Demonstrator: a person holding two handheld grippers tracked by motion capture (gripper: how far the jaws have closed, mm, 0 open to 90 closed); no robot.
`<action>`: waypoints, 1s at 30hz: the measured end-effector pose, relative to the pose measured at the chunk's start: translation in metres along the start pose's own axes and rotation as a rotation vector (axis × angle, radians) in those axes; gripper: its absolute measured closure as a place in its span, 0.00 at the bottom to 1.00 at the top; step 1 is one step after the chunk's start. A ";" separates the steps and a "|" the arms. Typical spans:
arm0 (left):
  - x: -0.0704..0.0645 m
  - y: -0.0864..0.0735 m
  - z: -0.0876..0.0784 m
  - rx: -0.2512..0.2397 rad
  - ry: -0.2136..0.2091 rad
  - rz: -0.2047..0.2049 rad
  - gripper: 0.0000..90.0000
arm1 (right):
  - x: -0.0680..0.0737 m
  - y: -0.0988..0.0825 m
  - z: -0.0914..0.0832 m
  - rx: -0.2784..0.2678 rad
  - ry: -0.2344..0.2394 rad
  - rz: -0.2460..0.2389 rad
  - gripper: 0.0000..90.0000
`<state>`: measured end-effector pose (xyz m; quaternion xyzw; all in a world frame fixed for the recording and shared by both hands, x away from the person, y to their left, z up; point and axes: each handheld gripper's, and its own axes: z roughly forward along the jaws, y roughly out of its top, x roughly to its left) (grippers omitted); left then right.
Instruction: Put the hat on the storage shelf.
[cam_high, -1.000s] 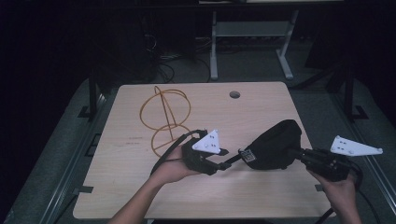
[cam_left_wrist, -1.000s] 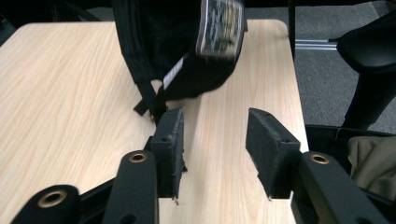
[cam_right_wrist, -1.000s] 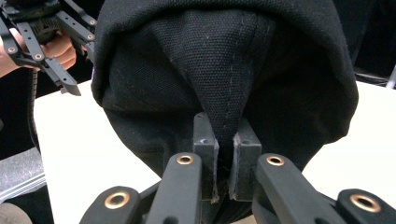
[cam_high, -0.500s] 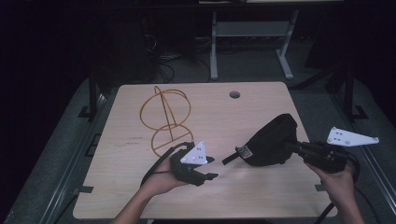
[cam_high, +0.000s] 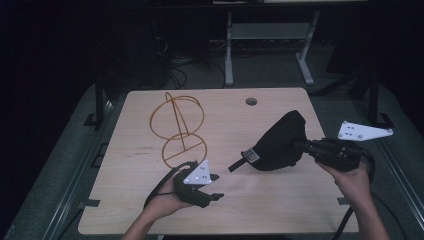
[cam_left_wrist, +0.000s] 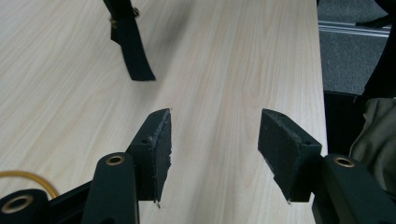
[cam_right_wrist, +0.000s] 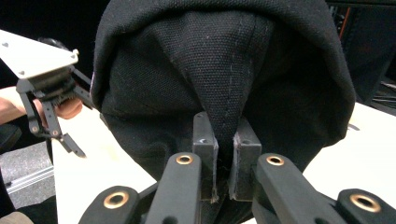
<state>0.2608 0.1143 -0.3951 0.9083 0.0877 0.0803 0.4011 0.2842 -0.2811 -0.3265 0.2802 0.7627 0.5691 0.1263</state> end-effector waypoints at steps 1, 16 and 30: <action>-0.001 -0.004 0.001 0.001 0.002 0.000 0.49 | 0.000 0.002 0.002 -0.002 0.003 -0.002 0.92; -0.004 -0.023 0.003 -0.001 0.009 -0.018 0.47 | 0.009 0.049 0.038 0.008 0.051 -0.048 0.92; -0.004 -0.023 0.007 0.001 -0.009 -0.036 0.44 | 0.015 0.088 0.076 0.027 0.114 -0.085 0.92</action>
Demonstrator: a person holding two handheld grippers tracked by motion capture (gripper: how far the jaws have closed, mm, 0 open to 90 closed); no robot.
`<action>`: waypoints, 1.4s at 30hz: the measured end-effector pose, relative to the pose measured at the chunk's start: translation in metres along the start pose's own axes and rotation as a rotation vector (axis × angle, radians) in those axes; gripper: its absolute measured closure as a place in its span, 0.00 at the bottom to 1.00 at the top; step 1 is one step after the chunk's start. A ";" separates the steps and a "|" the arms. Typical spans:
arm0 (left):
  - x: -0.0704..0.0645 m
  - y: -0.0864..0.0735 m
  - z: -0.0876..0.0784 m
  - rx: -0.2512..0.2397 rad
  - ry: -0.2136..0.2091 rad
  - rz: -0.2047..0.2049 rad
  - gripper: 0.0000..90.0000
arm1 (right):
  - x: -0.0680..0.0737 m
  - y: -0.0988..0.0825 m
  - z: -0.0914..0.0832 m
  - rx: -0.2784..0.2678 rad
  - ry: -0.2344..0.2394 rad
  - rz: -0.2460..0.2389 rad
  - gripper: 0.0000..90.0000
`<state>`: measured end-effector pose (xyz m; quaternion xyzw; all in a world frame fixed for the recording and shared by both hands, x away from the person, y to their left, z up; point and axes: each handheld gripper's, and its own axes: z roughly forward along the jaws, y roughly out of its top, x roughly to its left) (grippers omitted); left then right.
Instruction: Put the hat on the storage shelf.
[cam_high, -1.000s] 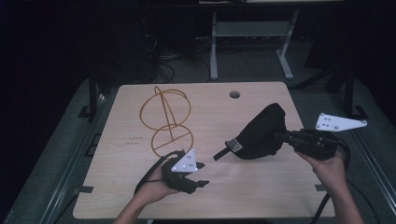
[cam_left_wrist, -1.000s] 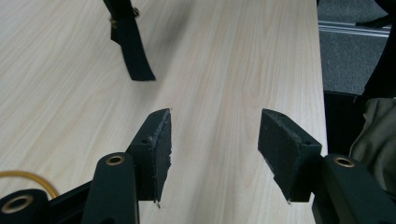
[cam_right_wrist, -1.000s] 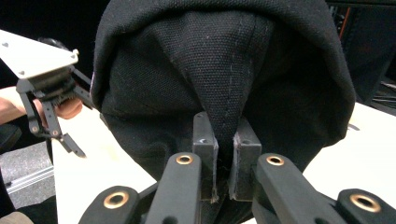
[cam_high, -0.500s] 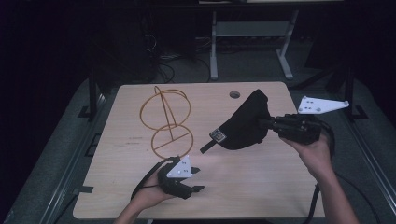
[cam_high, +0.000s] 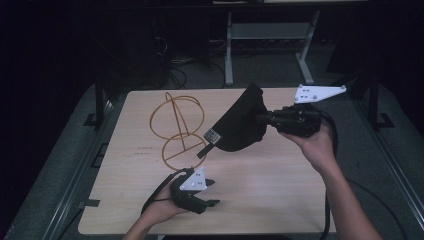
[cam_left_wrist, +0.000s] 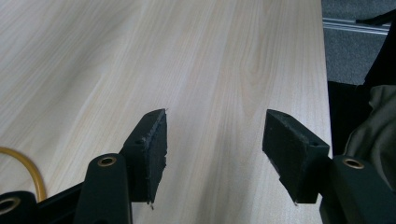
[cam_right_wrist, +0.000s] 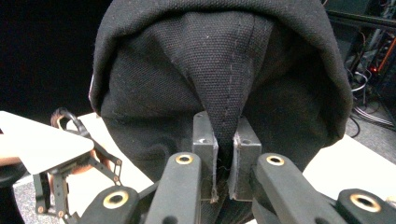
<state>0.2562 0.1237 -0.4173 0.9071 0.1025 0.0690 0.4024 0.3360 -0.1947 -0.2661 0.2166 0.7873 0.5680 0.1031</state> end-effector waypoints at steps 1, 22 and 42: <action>0.001 0.000 0.000 0.004 -0.001 0.008 0.44 | 0.000 0.002 0.001 0.001 0.006 0.003 0.92; 0.005 0.000 -0.002 -0.010 -0.003 0.010 0.43 | 0.009 0.062 0.064 0.085 0.078 -0.080 0.92; 0.003 0.002 0.000 -0.012 -0.001 0.027 0.44 | 0.011 0.103 0.121 0.065 0.104 -0.084 0.93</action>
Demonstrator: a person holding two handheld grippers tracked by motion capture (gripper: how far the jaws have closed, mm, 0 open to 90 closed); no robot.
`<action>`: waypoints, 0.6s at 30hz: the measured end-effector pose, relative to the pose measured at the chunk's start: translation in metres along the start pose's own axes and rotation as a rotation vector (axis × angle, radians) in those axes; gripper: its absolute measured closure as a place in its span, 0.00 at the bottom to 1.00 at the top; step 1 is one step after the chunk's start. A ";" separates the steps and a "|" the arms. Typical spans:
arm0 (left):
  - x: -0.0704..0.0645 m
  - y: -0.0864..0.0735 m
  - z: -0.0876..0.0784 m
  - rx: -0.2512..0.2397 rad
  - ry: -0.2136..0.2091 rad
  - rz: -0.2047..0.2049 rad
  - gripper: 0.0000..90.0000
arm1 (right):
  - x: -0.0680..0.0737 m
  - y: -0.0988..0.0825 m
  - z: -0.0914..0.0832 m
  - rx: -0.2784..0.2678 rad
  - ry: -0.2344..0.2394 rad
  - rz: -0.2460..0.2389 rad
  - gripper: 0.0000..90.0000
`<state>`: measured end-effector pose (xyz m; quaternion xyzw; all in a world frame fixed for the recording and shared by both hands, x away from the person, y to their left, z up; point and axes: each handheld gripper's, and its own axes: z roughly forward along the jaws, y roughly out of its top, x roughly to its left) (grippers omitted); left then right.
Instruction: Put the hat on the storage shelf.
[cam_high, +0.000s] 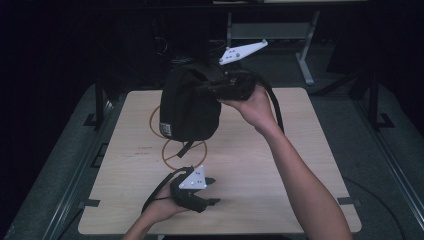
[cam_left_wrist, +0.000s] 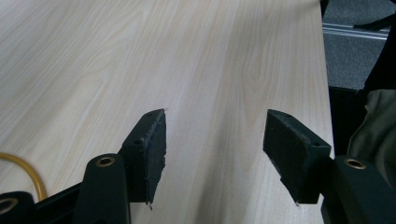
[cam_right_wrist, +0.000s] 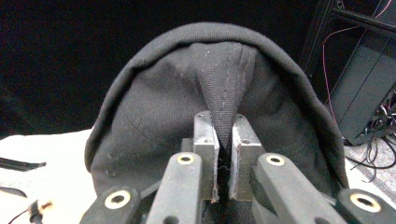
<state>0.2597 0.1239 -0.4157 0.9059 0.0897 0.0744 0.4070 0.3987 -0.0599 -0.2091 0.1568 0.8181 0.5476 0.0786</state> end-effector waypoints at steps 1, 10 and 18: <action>0.000 0.000 0.000 0.002 -0.003 0.002 0.44 | 0.000 0.002 0.002 0.004 -0.003 -0.003 0.93; -0.002 -0.001 0.005 0.028 -0.010 0.023 0.44 | -0.005 0.021 0.030 0.028 -0.010 -0.009 0.93; -0.001 -0.001 0.007 0.011 -0.018 0.018 0.45 | -0.013 0.031 0.054 0.029 -0.010 0.028 0.93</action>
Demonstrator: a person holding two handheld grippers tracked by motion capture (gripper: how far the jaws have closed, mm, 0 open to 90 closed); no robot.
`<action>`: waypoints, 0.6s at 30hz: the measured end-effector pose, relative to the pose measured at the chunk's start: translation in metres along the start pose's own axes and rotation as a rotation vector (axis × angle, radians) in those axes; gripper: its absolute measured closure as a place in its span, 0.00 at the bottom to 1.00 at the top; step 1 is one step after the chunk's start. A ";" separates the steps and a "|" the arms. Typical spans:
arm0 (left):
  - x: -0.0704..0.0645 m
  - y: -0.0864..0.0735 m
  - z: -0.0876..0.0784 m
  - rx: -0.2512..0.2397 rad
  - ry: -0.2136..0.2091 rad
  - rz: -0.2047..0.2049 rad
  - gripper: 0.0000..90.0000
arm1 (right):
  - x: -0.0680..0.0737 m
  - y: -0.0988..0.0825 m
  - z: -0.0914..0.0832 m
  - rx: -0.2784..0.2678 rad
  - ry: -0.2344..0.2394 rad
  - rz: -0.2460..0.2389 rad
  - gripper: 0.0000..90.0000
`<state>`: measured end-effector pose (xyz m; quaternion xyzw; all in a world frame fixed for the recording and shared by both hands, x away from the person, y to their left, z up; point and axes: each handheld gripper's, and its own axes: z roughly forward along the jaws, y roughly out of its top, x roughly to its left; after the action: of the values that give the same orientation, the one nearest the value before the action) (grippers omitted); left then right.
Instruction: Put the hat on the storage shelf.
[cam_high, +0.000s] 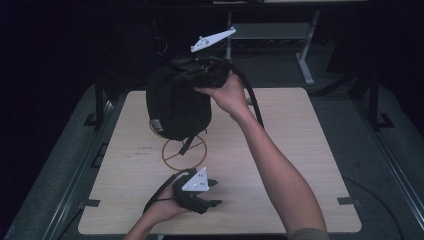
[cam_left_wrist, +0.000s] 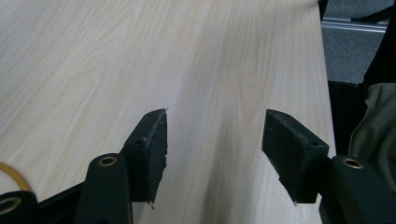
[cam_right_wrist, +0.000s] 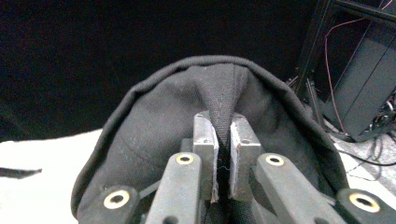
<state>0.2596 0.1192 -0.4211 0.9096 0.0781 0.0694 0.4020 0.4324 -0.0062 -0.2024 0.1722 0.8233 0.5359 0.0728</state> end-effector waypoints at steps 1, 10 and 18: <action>0.000 0.000 0.000 -0.004 -0.002 -0.002 0.45 | 0.000 0.001 0.003 -0.002 0.001 0.009 0.92; 0.000 0.001 0.000 -0.007 -0.010 0.008 0.45 | -0.003 0.004 0.042 0.027 0.010 0.032 0.91; -0.004 0.002 0.002 -0.014 -0.016 0.005 0.45 | 0.005 0.014 0.081 0.109 -0.021 0.024 0.73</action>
<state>0.2565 0.1159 -0.4208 0.9076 0.0720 0.0638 0.4087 0.4548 0.0701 -0.2233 0.1913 0.8485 0.4891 0.0657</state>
